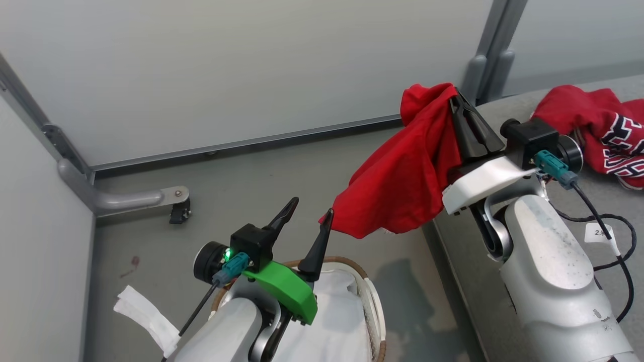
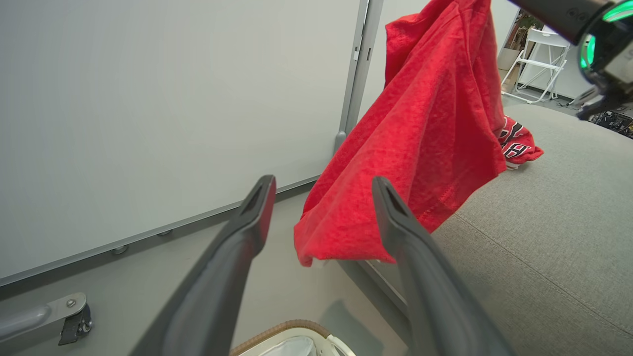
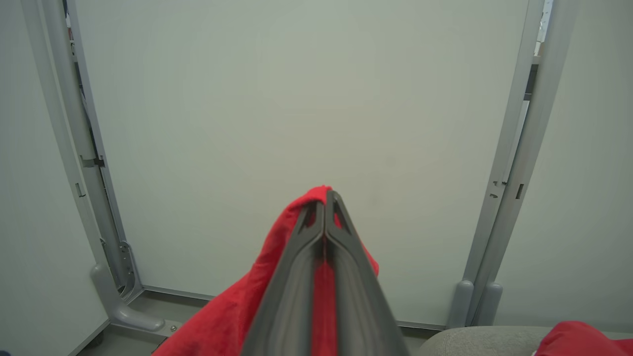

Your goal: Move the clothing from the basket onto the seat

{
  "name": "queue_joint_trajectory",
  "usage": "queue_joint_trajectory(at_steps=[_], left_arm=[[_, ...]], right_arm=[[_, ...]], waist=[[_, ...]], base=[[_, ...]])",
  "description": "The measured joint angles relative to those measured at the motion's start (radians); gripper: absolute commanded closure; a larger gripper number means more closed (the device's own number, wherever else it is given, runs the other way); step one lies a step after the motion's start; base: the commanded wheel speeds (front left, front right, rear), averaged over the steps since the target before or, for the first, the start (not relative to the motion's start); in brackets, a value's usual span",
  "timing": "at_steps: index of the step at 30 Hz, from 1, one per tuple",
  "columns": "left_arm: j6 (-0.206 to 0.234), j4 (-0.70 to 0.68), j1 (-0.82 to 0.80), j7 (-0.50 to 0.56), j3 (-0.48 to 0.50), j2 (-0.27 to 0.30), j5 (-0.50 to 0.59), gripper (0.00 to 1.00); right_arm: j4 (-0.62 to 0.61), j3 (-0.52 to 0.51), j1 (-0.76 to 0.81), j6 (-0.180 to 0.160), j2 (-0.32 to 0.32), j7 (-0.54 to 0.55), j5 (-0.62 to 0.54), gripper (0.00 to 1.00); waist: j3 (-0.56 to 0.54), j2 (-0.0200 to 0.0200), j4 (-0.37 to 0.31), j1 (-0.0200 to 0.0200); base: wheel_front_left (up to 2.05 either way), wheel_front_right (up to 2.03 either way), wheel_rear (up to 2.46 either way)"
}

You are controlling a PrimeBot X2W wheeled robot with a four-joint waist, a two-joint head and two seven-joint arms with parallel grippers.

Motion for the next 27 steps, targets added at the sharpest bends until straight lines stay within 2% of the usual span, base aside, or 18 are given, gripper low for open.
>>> queue_joint_trajectory(at_steps=[6,15,21,27], left_arm=[[-0.014,-0.007,0.023,0.000,0.048,-0.013,0.043,0.00],[-0.039,-0.016,0.022,0.000,0.086,-0.038,0.111,0.00],[-0.055,-0.022,-0.018,0.000,0.093,-0.045,0.147,0.00],[-0.066,-0.032,-0.061,0.000,0.090,-0.047,0.185,0.00]], right_arm=[[-0.007,-0.031,-0.016,0.000,0.000,0.000,-0.032,1.00],[-0.014,-0.154,-0.072,0.000,-0.001,0.000,-0.123,1.00],[0.002,-0.258,-0.152,0.000,-0.001,0.000,-0.218,1.00],[0.017,-0.422,-0.241,0.000,-0.019,0.000,-0.338,1.00]], waist=[[0.014,0.0000,-0.070,0.0000],[0.065,0.0000,-0.194,0.0000],[0.138,0.0000,-0.236,0.0000],[0.229,0.0001,-0.241,0.0000]], base=[[0.00,0.00,0.00],[0.00,0.00,0.00],[0.00,0.00,0.00],[0.00,0.00,0.00]])
